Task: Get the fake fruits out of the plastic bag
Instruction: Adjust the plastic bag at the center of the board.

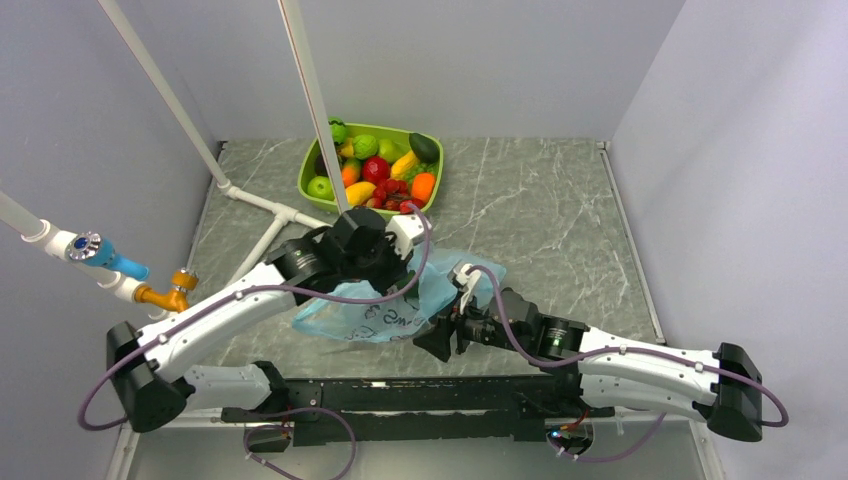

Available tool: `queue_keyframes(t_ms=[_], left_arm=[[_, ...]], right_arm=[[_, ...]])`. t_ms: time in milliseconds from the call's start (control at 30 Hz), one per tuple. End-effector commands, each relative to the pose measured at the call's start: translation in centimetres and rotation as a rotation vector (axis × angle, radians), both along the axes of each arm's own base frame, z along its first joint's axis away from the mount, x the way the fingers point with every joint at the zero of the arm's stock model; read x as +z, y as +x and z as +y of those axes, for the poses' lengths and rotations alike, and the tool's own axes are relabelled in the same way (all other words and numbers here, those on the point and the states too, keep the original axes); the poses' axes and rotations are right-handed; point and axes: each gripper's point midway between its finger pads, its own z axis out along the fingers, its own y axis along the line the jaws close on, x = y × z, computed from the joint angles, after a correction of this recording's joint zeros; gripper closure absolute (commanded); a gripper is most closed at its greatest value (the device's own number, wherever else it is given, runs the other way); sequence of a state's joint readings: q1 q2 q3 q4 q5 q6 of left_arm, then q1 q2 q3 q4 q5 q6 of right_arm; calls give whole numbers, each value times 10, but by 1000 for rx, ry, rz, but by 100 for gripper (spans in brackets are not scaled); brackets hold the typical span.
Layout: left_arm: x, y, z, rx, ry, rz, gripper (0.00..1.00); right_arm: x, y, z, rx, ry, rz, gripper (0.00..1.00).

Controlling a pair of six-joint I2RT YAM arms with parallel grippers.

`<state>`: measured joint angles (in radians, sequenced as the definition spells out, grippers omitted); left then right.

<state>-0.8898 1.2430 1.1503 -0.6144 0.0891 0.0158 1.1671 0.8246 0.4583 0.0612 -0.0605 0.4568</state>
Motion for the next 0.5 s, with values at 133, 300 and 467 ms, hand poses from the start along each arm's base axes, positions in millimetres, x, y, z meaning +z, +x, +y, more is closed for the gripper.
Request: queue_keyframes(t_ms=[133, 300, 467], left_arm=[[49, -36, -4, 42, -256, 125, 100], [59, -42, 19, 148, -235, 144, 100], [75, -45, 58, 309, -278, 100, 100]], right_arm=[[47, 35, 2, -190, 79, -60, 31], [29, 80, -6, -478, 28, 11, 34], [8, 126, -3, -494, -7, 25, 49]])
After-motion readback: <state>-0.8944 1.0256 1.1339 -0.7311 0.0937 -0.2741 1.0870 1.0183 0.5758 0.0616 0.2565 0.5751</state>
